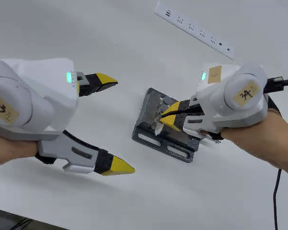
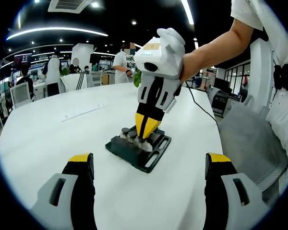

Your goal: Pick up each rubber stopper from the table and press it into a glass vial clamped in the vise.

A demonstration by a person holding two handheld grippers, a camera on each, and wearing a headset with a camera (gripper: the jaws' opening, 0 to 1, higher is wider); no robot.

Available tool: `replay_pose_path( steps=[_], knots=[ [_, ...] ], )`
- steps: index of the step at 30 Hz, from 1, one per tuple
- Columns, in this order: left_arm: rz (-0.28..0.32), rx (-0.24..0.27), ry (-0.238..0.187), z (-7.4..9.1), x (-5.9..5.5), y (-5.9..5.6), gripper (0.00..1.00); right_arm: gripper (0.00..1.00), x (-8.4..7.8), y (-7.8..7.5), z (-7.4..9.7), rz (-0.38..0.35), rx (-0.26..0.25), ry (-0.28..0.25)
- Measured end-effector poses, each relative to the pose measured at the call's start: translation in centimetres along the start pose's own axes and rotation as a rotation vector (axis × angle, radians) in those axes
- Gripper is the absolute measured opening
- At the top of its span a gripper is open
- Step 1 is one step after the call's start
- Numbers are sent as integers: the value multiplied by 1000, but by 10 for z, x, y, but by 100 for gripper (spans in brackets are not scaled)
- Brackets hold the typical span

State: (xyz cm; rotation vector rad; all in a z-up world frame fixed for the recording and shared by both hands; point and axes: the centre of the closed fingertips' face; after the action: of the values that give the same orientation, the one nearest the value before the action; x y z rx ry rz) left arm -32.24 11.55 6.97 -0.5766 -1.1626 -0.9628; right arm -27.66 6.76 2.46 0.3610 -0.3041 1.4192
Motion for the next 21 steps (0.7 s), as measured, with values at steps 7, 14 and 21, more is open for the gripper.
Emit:
replay_pose_path(
  steps=[7,14,21],
  knots=[
    [0,-1,-1,-1,1,0,96,0,1,0,-1,3,-7,21],
    [-1,0,0,-1,-1,0,95,0,1,0,-1,22,-7,47],
    [2,4,-2,-1,0,1,95,0,1,0,-2,46,-13,60]
  ],
)
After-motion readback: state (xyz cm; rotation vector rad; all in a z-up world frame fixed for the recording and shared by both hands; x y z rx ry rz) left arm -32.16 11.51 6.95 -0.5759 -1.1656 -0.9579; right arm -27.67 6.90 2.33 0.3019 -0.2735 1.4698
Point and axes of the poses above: the centre of the closed fingertips' face, and the gripper's own axes: z roughly backward along the fingers, y roughly to its left, x roughly out of its top, and after that the axes turned 13 degrees about -z, right-handed
